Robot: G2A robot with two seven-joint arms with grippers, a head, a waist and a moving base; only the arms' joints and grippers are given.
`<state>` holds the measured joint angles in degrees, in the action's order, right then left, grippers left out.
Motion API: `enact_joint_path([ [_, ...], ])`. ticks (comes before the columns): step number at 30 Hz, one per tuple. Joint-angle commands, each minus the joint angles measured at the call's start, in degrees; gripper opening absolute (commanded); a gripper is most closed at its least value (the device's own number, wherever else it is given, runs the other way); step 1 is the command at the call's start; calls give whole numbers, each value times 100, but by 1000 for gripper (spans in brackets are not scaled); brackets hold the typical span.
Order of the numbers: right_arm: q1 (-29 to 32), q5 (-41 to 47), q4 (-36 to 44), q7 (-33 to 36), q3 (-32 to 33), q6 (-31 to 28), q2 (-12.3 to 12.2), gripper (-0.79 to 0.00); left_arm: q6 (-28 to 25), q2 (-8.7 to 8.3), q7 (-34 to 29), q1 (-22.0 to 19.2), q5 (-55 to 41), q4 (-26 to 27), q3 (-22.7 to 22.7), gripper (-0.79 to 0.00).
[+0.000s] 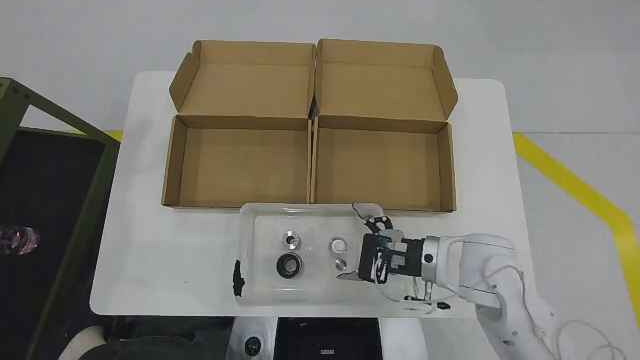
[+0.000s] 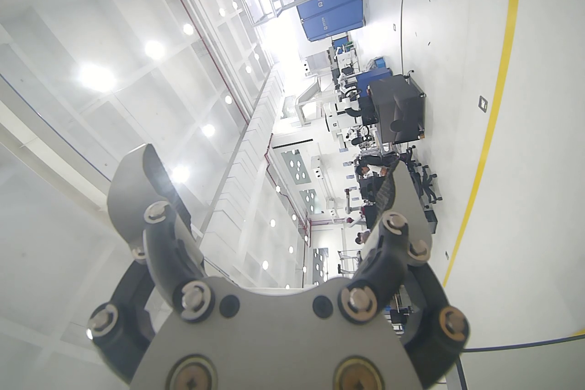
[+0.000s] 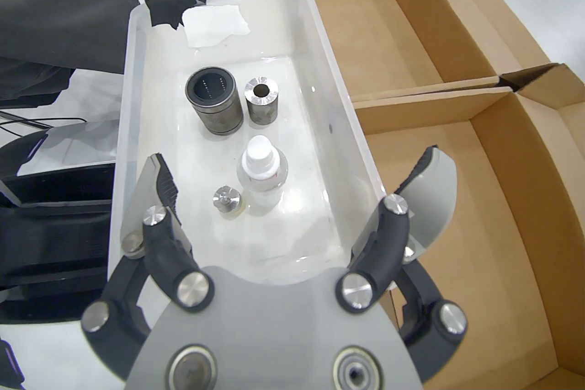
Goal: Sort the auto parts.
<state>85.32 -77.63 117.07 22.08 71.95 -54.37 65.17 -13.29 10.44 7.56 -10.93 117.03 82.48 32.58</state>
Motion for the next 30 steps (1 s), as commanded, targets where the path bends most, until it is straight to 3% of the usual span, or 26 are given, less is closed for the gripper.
enact_joint_path([
  [1, -86, 7, -38, 129, -124, 42, 2, 0, 0, 0, 0, 0, 0, 0, 0, 0],
  [17, -411, 181, -370, 607, -586, 123, -39, -28, 0, 0, 0, 0, 0, 0, 0, 0],
  [20, -470, 193, -443, 661, -633, 142, -49, -123, 0, 0, 0, 0, 0, 0, 0, 0],
  [26, -607, 228, -611, 721, -738, 240, -60, -206, 0, 0, 0, 0, 0, 0, 0, 0],
  [30, -677, 231, -692, 739, -798, 316, -67, -394, 0, 0, 0, 0, 0, 0, 0, 0],
])
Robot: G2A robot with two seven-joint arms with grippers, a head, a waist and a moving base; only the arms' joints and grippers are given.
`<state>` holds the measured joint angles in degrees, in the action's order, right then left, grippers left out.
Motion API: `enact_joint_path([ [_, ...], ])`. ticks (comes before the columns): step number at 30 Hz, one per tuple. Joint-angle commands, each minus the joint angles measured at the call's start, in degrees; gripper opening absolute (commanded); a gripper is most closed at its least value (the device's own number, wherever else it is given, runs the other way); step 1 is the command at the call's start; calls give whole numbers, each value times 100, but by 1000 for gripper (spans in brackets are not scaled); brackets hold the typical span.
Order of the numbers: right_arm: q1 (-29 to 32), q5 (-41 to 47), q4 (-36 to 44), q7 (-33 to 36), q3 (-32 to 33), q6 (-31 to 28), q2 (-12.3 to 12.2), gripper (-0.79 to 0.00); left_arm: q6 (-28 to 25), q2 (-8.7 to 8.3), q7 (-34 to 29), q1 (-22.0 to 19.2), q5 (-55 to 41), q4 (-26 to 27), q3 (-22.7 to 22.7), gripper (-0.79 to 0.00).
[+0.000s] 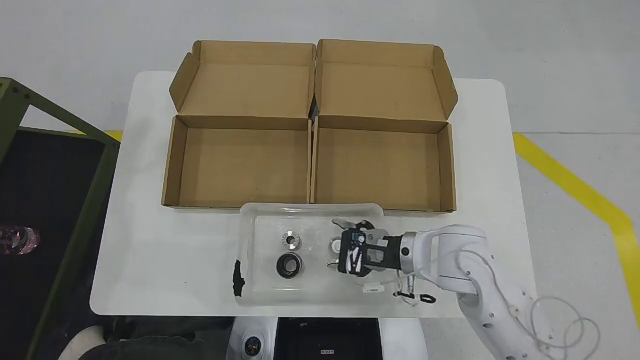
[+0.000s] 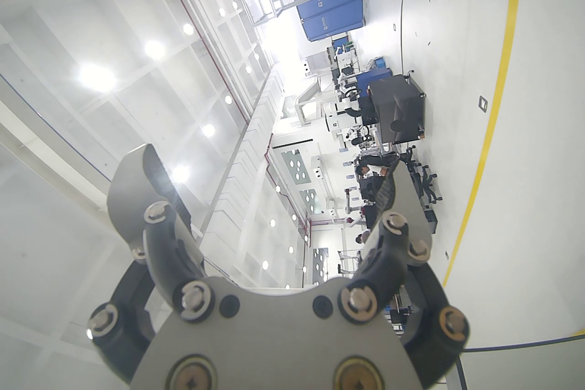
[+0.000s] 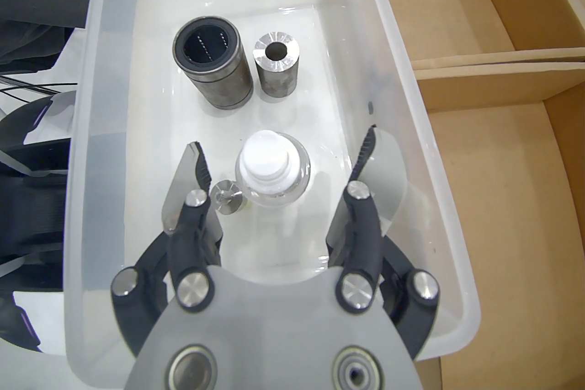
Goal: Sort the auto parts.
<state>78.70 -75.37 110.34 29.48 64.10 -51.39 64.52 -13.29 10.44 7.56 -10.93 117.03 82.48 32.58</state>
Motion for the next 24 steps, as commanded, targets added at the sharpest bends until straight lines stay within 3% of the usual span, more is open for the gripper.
enact_joint_path([
  [1, -29, 4, -37, -3, -23, 27, -5, -400, 0, 0, 0, 0, 0, 0, 0, 0],
  [6, -76, 24, -103, -37, -72, 34, -22, -474, 0, 0, 0, 0, 0, 0, 0, 0],
  [8, -93, 50, -124, -66, -93, -7, -30, -551, 0, 0, 0, 0, 0, 0, 0, 0],
  [11, -127, 67, -123, -136, -122, -91, -44, -751, 0, 0, 0, 0, 0, 0, 0, 0],
  [12, -146, 20, -91, -159, -126, -104, -49, -785, 0, 0, 0, 0, 0, 0, 0, 0],
  [24, -241, -433, 52, -1132, -212, -352, -103, -785, 0, 0, 0, 0, 0, 0, 0, 0],
])
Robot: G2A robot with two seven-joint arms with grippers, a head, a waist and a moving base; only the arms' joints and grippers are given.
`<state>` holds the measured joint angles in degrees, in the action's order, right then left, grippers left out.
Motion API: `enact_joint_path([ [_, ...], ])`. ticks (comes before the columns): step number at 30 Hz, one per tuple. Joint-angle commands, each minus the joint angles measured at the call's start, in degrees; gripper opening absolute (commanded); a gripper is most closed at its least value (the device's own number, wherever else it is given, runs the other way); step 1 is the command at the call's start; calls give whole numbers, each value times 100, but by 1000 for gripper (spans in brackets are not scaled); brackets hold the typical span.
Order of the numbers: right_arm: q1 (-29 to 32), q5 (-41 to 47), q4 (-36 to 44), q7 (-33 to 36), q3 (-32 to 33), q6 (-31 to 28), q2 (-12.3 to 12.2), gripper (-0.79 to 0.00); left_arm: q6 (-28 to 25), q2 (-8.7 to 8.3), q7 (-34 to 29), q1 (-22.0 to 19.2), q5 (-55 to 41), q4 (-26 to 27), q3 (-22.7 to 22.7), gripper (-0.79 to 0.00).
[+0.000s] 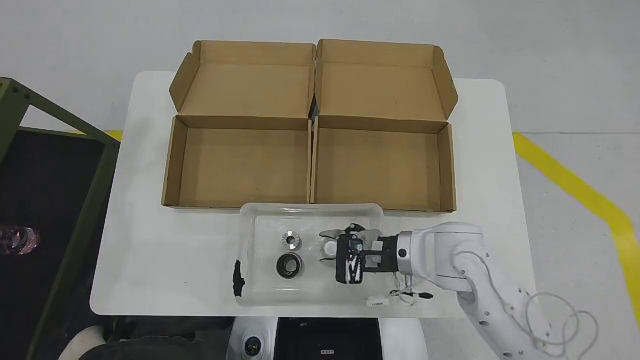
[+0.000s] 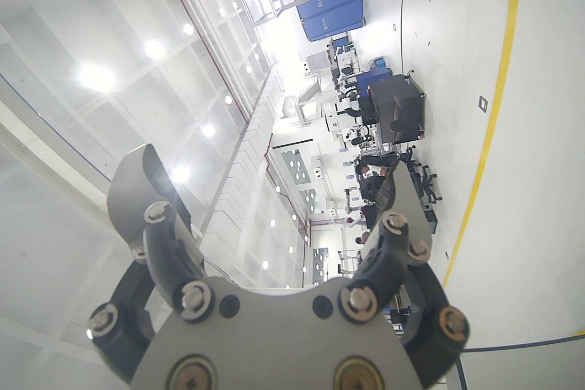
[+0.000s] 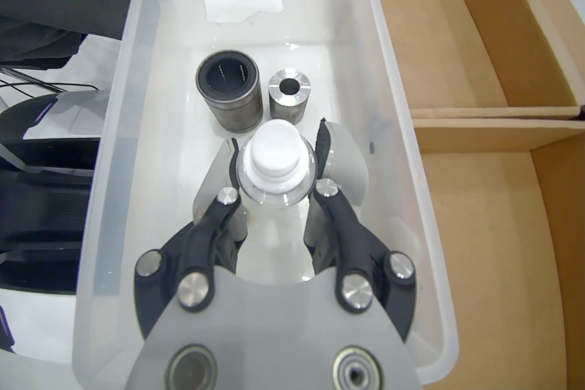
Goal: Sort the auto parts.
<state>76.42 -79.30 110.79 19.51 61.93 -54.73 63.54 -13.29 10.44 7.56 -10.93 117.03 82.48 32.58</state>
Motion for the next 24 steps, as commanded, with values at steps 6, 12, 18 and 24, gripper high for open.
enact_joint_path([
  [6, -74, -203, 57, -864, 39, -150, -33, -785, 0, 0, 0, 0, 0, 0, 0, 0],
  [12, -113, -253, 141, -1571, 202, -202, -71, -785, 0, 0, 0, 0, 0, 0, 0, 0],
  [18, -164, -380, 303, -2087, 490, -249, -127, -785, 0, 0, 0, 0, 0, 0, 0, 0],
  [24, -64, -497, 507, -2486, 934, -186, -202, -785, 0, 0, 0, 0, 0, 0, 0, 0],
])
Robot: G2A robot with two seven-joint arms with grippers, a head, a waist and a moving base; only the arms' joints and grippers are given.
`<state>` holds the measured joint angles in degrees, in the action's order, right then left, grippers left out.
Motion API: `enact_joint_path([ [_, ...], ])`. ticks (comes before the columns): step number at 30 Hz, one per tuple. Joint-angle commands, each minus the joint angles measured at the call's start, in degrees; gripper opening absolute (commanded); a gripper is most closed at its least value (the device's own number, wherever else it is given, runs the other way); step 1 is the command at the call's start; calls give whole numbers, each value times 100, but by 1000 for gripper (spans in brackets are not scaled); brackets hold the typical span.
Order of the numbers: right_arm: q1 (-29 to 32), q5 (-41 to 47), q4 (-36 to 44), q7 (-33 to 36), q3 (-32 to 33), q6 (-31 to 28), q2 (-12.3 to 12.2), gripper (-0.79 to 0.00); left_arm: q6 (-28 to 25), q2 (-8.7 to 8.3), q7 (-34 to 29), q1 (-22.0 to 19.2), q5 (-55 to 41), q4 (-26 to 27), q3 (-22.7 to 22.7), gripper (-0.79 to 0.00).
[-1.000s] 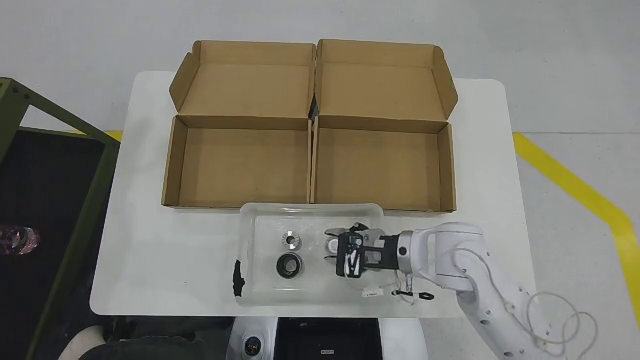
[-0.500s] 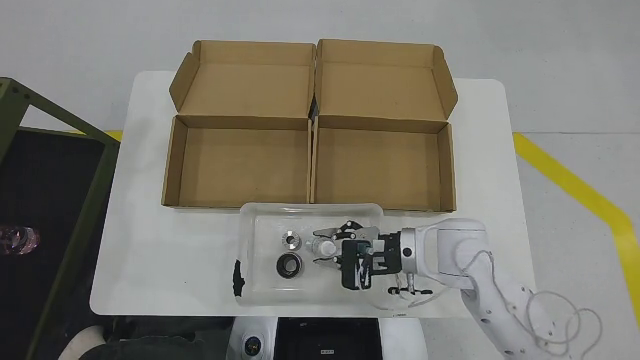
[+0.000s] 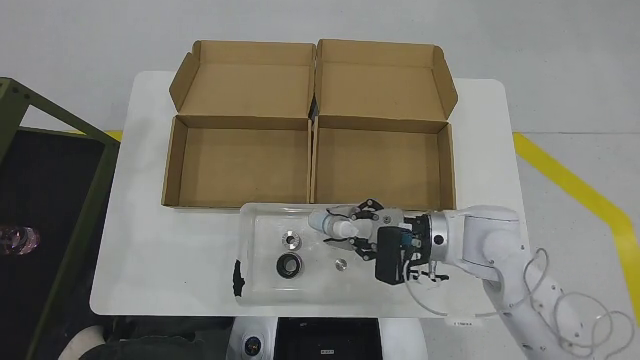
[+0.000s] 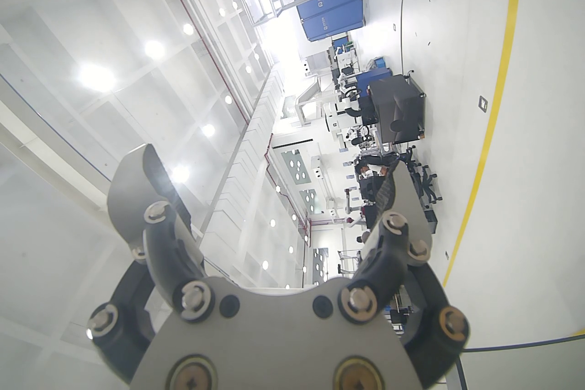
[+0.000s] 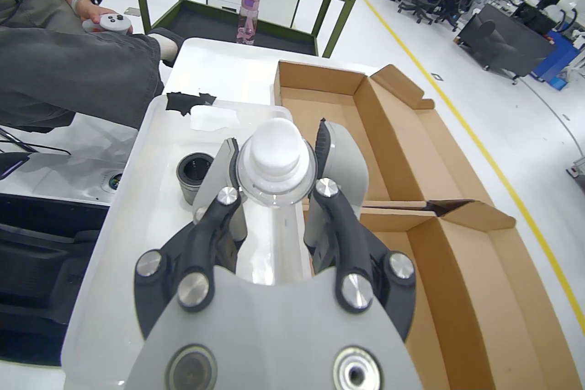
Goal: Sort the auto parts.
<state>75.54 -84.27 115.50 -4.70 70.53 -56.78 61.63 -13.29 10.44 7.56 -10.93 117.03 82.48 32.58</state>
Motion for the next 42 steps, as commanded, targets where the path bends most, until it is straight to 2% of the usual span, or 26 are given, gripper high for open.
enact_joint_path([
  [1, 50, -5, 62, -118, 128, 38, -21, -785, 0, 0, 0, 0, 0, 0, 0, 0],
  [12, 27, 325, -39, -456, 419, 340, -56, -785, 0, 0, 0, 0, 0, 0, 0, 0],
  [24, -354, 887, -570, -474, 259, 517, -23, -785, 0, 0, 0, 0, 0, 0, 0, 0],
  [42, -1432, 1353, -2016, 347, -421, 1113, 143, -785, 0, 0, 0, 0, 0, 0, 0, 0],
])
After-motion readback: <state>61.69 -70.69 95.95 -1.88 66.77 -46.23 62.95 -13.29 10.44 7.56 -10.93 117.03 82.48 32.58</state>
